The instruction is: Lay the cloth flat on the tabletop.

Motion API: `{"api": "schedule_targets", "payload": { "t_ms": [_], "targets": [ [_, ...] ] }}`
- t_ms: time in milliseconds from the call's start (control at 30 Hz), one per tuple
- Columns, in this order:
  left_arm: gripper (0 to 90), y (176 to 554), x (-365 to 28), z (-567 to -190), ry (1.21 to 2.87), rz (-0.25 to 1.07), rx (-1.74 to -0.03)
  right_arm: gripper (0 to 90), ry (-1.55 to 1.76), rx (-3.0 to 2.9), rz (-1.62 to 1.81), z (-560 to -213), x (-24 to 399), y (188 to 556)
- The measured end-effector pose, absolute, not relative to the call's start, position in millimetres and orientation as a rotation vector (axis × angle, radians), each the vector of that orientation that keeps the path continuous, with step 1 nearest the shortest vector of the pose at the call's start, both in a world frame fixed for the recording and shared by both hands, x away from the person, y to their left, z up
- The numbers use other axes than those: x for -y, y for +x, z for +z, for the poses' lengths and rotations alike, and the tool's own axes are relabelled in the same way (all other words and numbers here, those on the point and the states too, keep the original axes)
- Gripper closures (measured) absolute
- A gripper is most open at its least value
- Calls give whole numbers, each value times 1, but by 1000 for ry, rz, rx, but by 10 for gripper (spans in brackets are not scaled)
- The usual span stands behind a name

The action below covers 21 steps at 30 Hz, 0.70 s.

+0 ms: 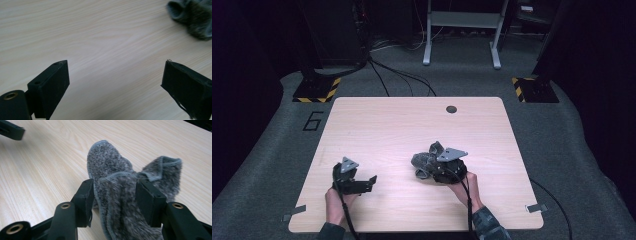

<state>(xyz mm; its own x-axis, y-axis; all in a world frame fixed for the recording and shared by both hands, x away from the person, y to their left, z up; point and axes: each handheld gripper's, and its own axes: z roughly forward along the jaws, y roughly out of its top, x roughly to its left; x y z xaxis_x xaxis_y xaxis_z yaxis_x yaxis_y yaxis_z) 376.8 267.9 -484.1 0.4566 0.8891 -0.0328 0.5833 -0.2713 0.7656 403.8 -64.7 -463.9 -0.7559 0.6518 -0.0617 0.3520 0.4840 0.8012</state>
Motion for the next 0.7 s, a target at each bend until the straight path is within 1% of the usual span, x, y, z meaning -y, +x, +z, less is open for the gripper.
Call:
{"api": "schedule_targets", "payload": {
  "t_ms": [33,133,200,233,333,433,533,567,633,700],
  "targets": [
    [96,386,-253,-479,2007,506,-1174,522,840,-2382,1138,-466,59,402],
    [111,398,-232,-474,2023,448,-1115,544,837,-2371,1121,-468,56,401],
    [122,401,-225,-473,2018,440,-1102,552,858,-2368,1111,-469,54,400],
    [134,408,-213,-470,2035,400,-1057,559,867,-2358,1112,-469,54,400],
    [149,415,-197,-467,2057,347,-1003,574,866,-2337,1105,-471,53,402],
    [173,423,-184,-465,2046,282,-962,573,862,-2347,1083,-471,51,402],
    [203,428,-177,-465,2039,257,-953,592,868,-2348,1076,-472,50,402],
    [230,433,-171,-467,2035,226,-937,650,879,-2347,1074,-473,49,403],
    [299,436,-166,-471,2031,179,-927,707,883,-2352,1072,-474,50,404],
    [426,439,-161,-476,2039,165,-916,762,891,-2356,1072,-474,52,405]
  ]
}}
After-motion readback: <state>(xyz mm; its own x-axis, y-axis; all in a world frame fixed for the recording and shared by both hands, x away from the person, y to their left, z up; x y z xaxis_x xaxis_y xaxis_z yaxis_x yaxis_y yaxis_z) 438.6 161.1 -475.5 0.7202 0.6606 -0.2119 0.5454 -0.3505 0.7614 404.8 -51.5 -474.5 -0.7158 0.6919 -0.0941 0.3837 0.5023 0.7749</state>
